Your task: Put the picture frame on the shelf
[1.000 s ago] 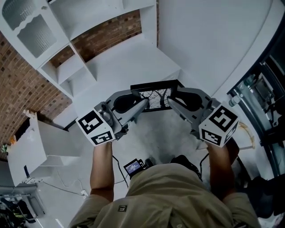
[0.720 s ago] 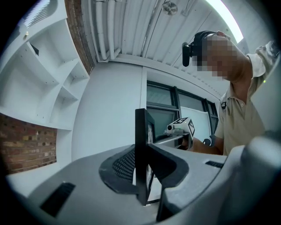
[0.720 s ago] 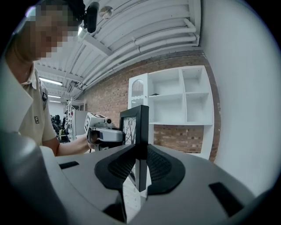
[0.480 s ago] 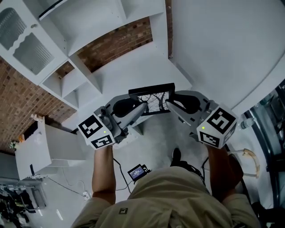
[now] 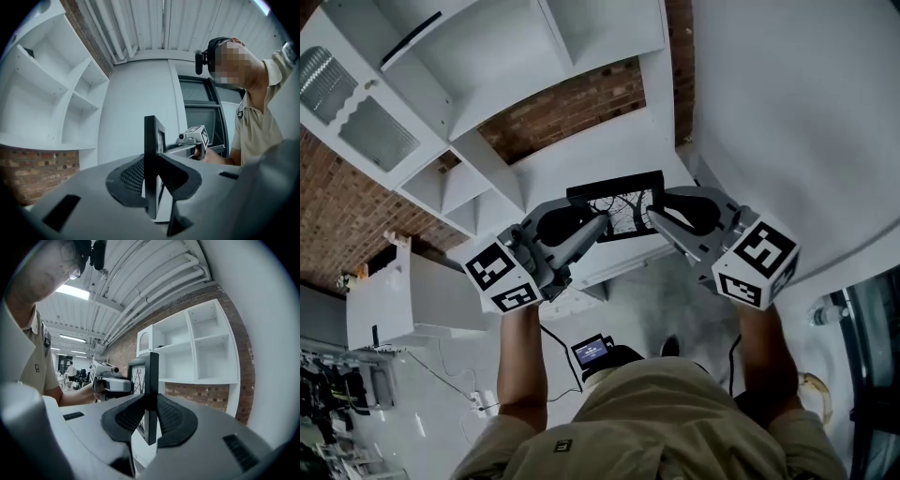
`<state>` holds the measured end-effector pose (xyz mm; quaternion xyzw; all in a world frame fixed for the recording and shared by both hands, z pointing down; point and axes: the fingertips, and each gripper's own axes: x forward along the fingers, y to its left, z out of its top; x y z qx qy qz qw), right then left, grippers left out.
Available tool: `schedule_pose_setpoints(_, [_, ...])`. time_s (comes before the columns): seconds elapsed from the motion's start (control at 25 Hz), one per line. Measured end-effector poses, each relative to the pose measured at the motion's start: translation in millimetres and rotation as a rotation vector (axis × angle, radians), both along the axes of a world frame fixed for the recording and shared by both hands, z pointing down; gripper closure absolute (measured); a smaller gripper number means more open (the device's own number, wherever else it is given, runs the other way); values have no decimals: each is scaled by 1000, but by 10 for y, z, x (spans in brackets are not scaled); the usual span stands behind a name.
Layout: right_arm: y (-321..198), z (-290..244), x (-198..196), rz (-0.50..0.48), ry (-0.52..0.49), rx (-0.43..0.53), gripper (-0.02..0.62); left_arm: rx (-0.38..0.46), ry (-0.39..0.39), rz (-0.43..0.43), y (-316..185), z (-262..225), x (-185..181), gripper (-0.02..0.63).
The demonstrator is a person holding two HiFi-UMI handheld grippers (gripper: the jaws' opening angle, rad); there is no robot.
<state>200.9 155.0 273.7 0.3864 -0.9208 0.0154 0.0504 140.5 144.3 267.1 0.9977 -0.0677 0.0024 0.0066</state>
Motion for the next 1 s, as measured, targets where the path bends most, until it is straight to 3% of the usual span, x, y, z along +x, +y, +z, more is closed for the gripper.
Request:
schedule_pose_setpoints(0.4, [-658,-128,-260,-108,-26,27,522,31,2,-153,-586,-142,-275,528])
schedule_pose_setpoints(0.6, [-1033,-112,-472,-125,-16,23,522,33,14,-183,-948,-119,-486,528])
schedule_pose_setpoints(0.84, [-1906,-243,-1166,-141,7,19,522,33,35,-212,-1810,-237,-1182,528])
schedule_pose_setpoints(1.0, [-1875,-236,-1165,-130,-4,47,522,67,26,-215,-1781,-243,-1180,528])
